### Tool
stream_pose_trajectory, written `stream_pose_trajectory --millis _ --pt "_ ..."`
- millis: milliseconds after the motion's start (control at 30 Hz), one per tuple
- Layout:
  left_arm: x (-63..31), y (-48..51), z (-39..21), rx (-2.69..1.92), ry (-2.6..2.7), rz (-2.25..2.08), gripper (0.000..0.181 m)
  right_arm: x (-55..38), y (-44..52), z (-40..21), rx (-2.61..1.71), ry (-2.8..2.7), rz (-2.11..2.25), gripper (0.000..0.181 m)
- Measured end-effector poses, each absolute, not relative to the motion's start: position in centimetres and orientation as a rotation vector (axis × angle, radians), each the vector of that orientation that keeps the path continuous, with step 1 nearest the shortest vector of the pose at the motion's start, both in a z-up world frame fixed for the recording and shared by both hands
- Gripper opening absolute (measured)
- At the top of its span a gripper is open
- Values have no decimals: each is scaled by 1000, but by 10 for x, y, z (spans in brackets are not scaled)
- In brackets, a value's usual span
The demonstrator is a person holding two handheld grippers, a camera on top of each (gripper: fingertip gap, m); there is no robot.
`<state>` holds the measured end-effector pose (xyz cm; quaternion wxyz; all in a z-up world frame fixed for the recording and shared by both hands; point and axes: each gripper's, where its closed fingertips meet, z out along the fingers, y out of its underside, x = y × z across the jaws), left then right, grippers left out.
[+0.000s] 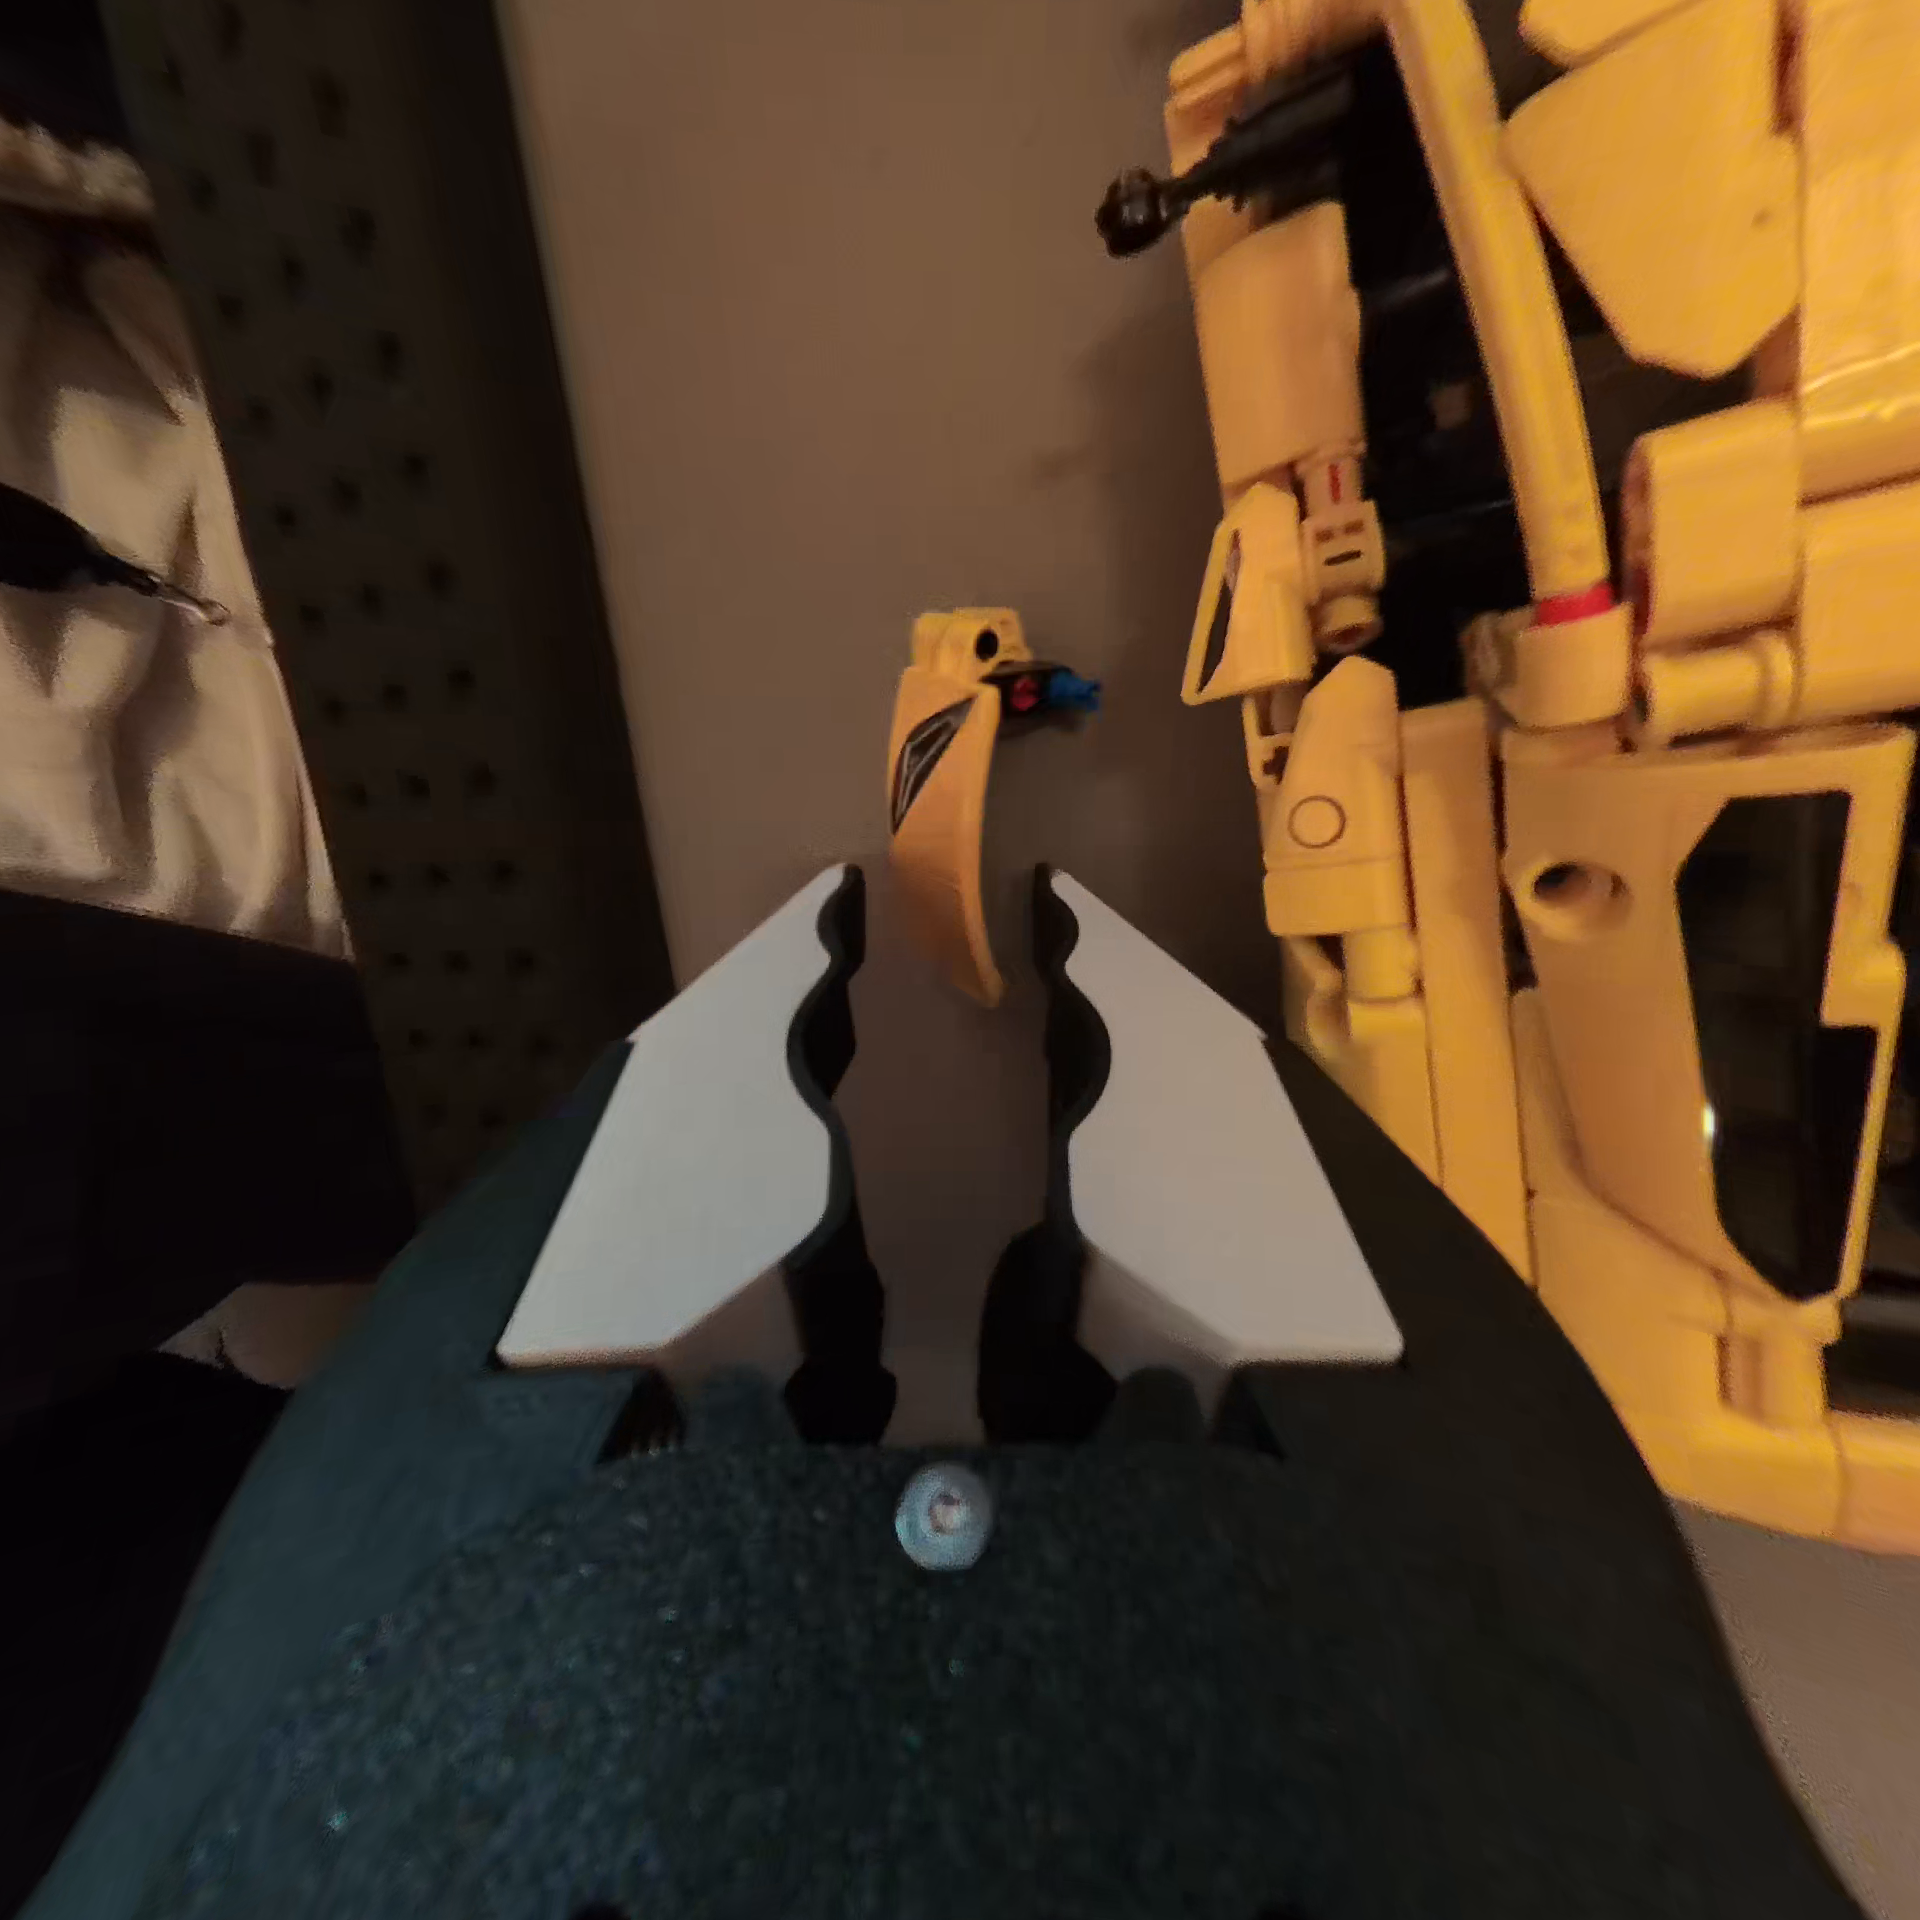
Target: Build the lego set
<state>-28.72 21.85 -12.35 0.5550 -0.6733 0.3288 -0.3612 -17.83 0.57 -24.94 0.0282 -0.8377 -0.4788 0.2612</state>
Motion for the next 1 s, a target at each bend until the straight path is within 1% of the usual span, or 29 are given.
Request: stream_pose_trajectory --millis 67,133,167,233,300,333,400,467,500,600,800,1000 --pt "-297 229 -121 -1590 737 -808 18 -176 4 -236 -2548 -1396 870 38" --pt "-297 228 -118 -1574 746 -795 17 -162 11 -207 -2501 -1258 895 45" --pt "-295 226 -116 -1565 754 -800 17 -149 23 -188 -2468 -1165 872 46" --pt "-291 221 -118 -1554 781 -816 17 -99 72 -160 -2467 -888 605 46" --pt "-284 215 -121 -1544 815 -836 17 -33 122 -148 -2527 -552 322 51" --pt "-281 212 -122 -1537 836 -841 17 -8 141 -149 -2555 -363 290 51" --pt "-278 208 -123 -1519 872 -828 17 16 155 -174 -2699 26 432 41" --pt "-278 206 -122 -1496 892 -790 17 8 163 -192 -2674 294 689 41" --pt "-278 206 -121 -1487 899 -774 17 9 159 -207 -2720 351 696 43" --pt "-276 204 -122 -1484 909 -772 17 10 149 -237 -2803 388 642 39" --pt "-269 197 -129 -1516 936 -832 17 18 151 -241 -2852 351 487 26" --pt "-268 197 -132 -1519 946 -822 17 29 146 -248 -2863 392 475 28"
